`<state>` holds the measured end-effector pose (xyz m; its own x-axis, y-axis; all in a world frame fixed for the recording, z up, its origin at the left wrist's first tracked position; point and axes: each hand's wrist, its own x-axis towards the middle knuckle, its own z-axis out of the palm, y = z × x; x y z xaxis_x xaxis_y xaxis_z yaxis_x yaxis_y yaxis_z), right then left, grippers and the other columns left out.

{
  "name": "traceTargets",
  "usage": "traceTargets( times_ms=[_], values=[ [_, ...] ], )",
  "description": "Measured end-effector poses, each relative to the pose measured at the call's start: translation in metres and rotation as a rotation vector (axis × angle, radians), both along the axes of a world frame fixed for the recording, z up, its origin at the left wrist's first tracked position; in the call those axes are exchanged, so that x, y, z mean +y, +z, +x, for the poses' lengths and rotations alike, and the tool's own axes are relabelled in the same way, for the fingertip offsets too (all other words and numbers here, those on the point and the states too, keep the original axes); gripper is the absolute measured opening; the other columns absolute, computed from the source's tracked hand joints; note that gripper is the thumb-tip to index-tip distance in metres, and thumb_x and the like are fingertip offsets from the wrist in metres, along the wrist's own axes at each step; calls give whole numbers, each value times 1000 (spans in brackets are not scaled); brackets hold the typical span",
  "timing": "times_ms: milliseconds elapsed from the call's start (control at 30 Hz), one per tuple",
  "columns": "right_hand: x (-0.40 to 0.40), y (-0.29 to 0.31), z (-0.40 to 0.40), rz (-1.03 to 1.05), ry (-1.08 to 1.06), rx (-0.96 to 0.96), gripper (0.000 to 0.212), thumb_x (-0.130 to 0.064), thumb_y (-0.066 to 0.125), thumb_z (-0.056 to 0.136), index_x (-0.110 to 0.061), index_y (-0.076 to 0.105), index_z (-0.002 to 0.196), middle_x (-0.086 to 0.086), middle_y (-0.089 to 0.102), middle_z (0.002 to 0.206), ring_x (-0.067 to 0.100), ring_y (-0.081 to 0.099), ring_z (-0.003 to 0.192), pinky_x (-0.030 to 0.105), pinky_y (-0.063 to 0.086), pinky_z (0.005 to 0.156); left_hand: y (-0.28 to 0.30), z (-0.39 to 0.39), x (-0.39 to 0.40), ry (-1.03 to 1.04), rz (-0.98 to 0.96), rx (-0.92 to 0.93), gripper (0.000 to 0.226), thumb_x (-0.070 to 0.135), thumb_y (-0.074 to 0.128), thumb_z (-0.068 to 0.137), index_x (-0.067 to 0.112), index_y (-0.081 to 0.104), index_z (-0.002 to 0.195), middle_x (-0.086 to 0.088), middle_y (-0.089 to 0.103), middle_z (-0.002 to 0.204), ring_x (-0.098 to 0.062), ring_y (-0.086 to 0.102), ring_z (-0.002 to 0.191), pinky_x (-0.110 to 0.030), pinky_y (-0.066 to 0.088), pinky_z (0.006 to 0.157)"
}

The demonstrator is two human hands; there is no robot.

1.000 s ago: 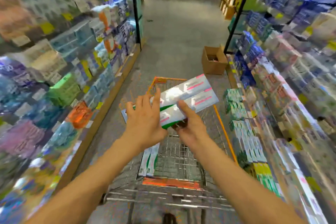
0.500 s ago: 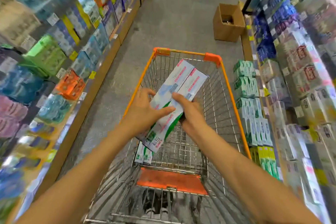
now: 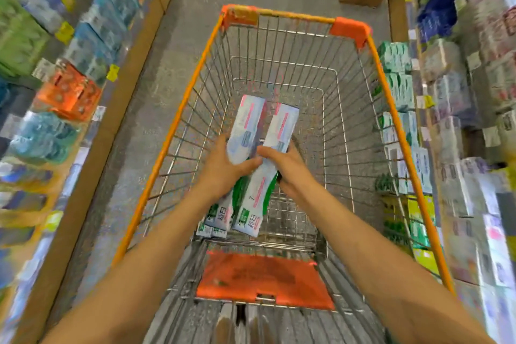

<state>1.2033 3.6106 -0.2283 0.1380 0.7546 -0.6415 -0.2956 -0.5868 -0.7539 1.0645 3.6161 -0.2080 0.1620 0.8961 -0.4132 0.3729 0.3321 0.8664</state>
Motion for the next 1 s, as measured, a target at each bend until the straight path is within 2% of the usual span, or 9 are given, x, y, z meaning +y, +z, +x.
traceTargets(
  times_ms=[133, 267, 367, 467, 533, 667, 733, 867, 1000],
  values=[
    [-3, -53, 7, -150, 33, -220, 50, -10, 68, 84, -4, 48, 130, 9, 63, 110, 21, 63, 83, 32, 51, 74, -36, -8, -10, 149, 87, 68, 76, 27, 77, 73, 12, 38, 137, 9, 43, 117, -5, 42, 106, -15, 32, 81],
    [-6, -106, -8, -204, 118, -331, 61, -12, 69, 84, -7, 39, 137, 8, 57, 126, 30, 57, 111, 34, 48, 90, -59, -22, -5, 126, 130, 113, 60, 15, 74, 80, 14, 43, 132, 6, 51, 115, -9, 48, 101, -12, 36, 72],
    [-4, -140, -28, -199, 163, -348, 57, -6, 66, 86, -5, 37, 135, 13, 57, 123, 30, 58, 108, 27, 46, 76, -73, -26, -2, 87, 124, 96, 56, 7, 70, 81, 14, 42, 129, 3, 52, 113, -13, 51, 101, -3, 42, 72],
    [-4, -173, -44, -229, 129, -290, 54, -3, 68, 84, -2, 41, 130, 15, 59, 119, 25, 57, 99, 29, 52, 74, -95, -27, -2, 152, 134, 186, 71, 40, 69, 67, 16, 43, 128, -4, 54, 116, -26, 53, 107, -34, 48, 90],
    [-2, -192, -52, -270, 143, -287, 52, -4, 68, 84, 1, 41, 128, 10, 58, 117, 22, 56, 104, 38, 49, 92, -103, -24, -6, 185, 137, 241, 88, 52, 57, 55, 13, 43, 132, -9, 52, 121, -25, 49, 111, -23, 37, 86],
    [-5, -230, -60, -312, 257, -310, 68, -21, 75, 80, -3, 42, 136, 15, 60, 123, 27, 62, 104, 40, 53, 88, -119, -8, -10, 187, 57, 90, 88, 24, 61, 58, -16, 31, 130, -14, 41, 117, -20, 41, 111, -12, 38, 85],
    [-10, -245, -57, -341, 324, -410, 60, -25, 74, 80, -2, 51, 130, 16, 64, 116, 27, 65, 98, 32, 54, 75, -128, -4, -13, 162, 59, 90, 75, 13, 62, 70, -19, 29, 129, -16, 45, 117, -31, 46, 115, -19, 39, 94],
    [-10, -230, -46, -321, 445, -530, 20, -21, 70, 84, -5, 57, 85, 5, 55, 68, 11, 48, 55, 14, 38, 40, -135, -2, -14, 177, 23, 87, 51, -2, 63, 81, -17, 42, 125, -13, 47, 99, -20, 42, 96, -9, 33, 71],
    [-2, -215, -38, -357, 705, -626, 29, -25, 62, 89, -5, 52, 70, 7, 43, 61, 20, 44, 58, 32, 41, 55, -151, -11, -18, 76, 50, 312, 62, 22, 71, 78, 12, 46, 134, -10, 53, 120, -24, 44, 113, -20, 29, 78]
  ],
)
